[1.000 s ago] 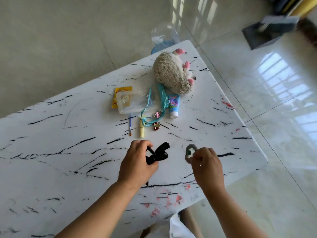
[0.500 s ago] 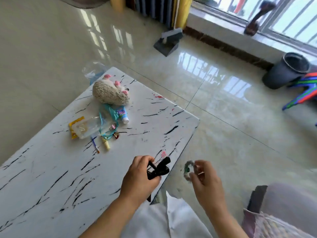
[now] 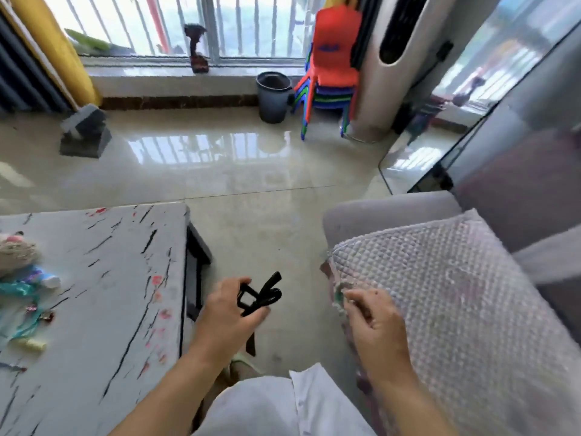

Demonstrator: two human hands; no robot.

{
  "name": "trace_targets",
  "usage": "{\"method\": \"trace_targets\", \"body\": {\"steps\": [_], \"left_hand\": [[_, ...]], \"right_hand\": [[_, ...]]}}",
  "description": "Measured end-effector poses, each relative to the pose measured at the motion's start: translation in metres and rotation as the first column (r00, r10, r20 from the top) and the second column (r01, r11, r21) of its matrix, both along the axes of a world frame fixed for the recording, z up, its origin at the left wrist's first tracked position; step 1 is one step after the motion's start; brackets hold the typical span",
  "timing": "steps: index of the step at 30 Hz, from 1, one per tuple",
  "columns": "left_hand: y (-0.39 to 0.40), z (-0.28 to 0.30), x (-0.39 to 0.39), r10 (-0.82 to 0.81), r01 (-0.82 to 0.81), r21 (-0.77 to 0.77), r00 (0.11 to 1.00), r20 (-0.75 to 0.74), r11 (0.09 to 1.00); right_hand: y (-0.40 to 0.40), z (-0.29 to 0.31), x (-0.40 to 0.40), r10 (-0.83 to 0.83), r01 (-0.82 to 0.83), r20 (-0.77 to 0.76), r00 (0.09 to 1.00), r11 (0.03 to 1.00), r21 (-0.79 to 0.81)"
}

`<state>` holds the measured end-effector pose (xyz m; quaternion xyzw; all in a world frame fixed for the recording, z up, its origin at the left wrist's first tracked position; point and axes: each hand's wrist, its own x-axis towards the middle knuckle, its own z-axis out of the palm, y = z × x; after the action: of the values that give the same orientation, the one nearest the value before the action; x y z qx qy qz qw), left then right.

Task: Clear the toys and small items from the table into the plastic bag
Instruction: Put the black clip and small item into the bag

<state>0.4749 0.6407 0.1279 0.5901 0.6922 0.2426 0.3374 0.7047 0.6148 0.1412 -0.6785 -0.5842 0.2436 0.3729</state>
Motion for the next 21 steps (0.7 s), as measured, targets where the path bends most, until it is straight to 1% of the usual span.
{"method": "trace_targets", "body": {"steps": [2,5,9,12,15,18,21], "left_hand": [[-0.02,0.008,0.04,-0.109,0.109,-0.002,0.994,0.003,0.994],[-0.045,0.018,0.094,-0.254,0.254,-0.014,0.967,0.001,0.967],[-0.081,0.026,0.164,-0.452,0.451,-0.026,0.892,-0.015,0.892],[-0.102,0.026,0.208,-0.575,0.573,-0.072,0.818,-0.013,0.816],[-0.113,0.021,0.255,-0.681,0.679,-0.103,0.732,0.021,0.727],[-0.116,0.016,0.298,-0.756,0.756,-0.099,0.653,0.044,0.647],[-0.116,0.012,0.346,-0.808,0.805,-0.145,0.587,0.056,0.575]], "right_hand": [[-0.046,0.009,0.036,-0.146,0.146,-0.028,0.989,0.989,0.004],[-0.105,0.018,0.081,-0.307,0.307,0.025,0.951,0.952,0.017],[-0.184,0.026,0.13,-0.516,0.518,0.076,0.853,0.856,0.005],[-0.232,0.024,0.157,-0.661,0.665,0.078,0.746,0.746,-0.034],[-0.271,0.019,0.185,-0.768,0.769,0.055,0.638,0.635,-0.073],[-0.298,0.014,0.209,-0.839,0.835,0.03,0.543,0.536,-0.128],[-0.323,0.011,0.234,-0.9,0.894,0.053,0.432,0.42,-0.153]]}}
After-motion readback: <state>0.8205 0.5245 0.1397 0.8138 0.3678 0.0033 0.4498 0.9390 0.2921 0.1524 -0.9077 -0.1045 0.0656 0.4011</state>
